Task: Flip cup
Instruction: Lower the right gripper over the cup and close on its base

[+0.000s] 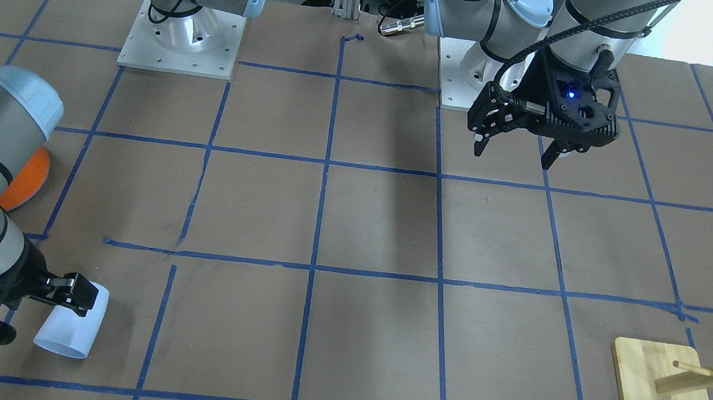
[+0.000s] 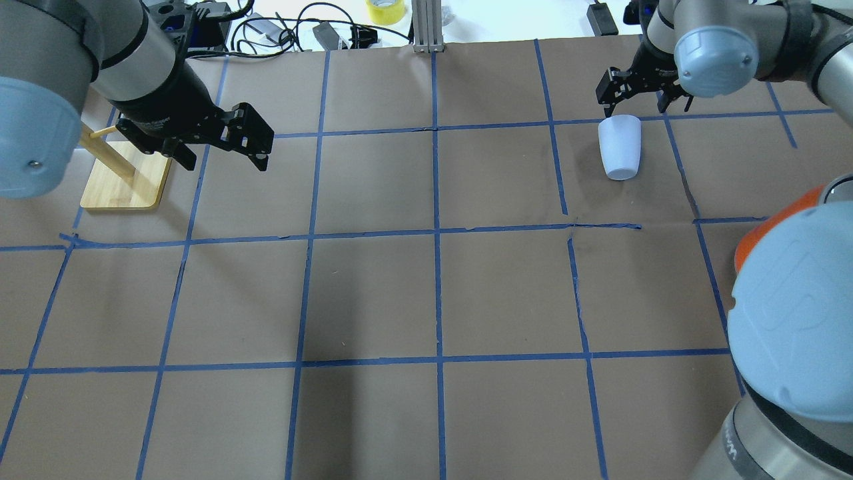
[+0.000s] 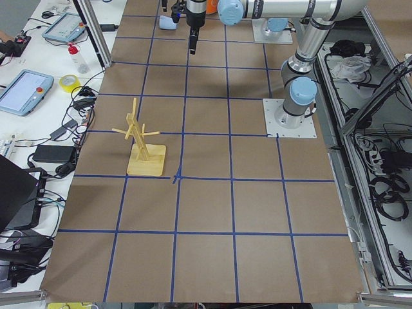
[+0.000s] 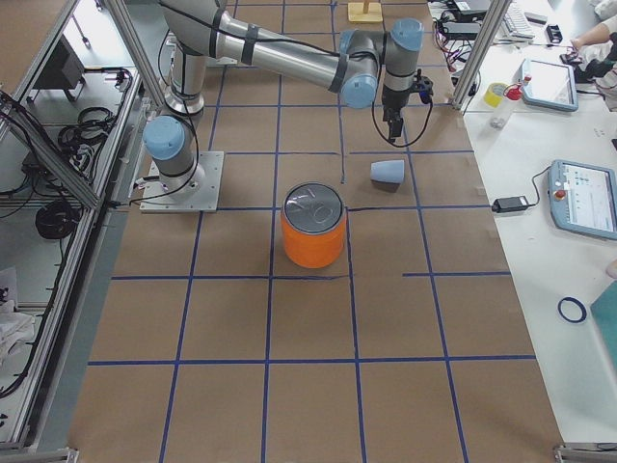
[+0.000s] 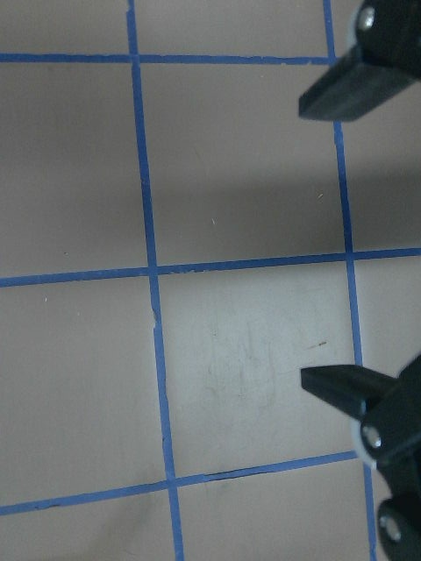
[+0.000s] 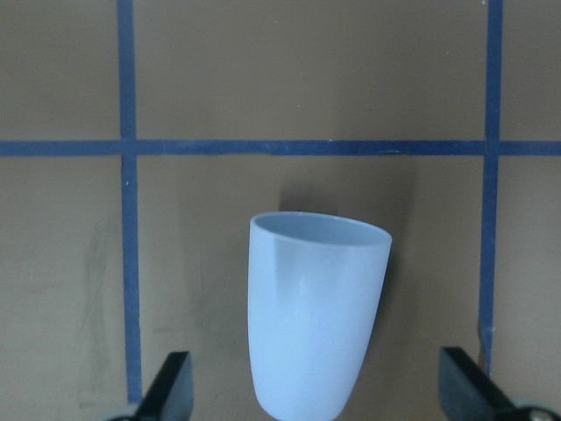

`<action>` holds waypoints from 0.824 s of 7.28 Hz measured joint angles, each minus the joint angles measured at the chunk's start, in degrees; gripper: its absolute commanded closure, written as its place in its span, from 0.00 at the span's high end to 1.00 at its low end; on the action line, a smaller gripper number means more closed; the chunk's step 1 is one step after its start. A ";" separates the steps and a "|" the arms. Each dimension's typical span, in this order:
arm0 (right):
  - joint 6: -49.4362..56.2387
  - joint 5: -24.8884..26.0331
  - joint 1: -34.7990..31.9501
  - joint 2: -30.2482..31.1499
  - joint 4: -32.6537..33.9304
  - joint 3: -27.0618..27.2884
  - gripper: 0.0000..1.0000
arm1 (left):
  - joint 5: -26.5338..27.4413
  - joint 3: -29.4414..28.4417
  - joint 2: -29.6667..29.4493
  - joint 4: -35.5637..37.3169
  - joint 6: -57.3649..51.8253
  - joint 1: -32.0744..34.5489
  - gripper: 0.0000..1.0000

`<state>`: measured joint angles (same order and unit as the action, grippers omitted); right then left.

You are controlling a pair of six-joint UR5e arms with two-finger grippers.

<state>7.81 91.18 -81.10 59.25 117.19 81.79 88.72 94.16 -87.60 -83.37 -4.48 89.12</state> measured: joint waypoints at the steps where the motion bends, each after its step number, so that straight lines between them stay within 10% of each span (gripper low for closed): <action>1: -3.62 0.17 0.02 -2.52 2.15 -0.05 1.00 | -0.02 -0.01 -0.05 0.03 0.00 0.00 1.00; 6: -7.35 0.28 -0.01 -8.32 5.78 -0.52 1.00 | -0.02 0.06 -0.12 0.24 -0.08 -0.06 1.00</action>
<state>0.46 91.46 -81.11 50.93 122.97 81.27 88.70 94.22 -87.71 -83.13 -4.56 89.06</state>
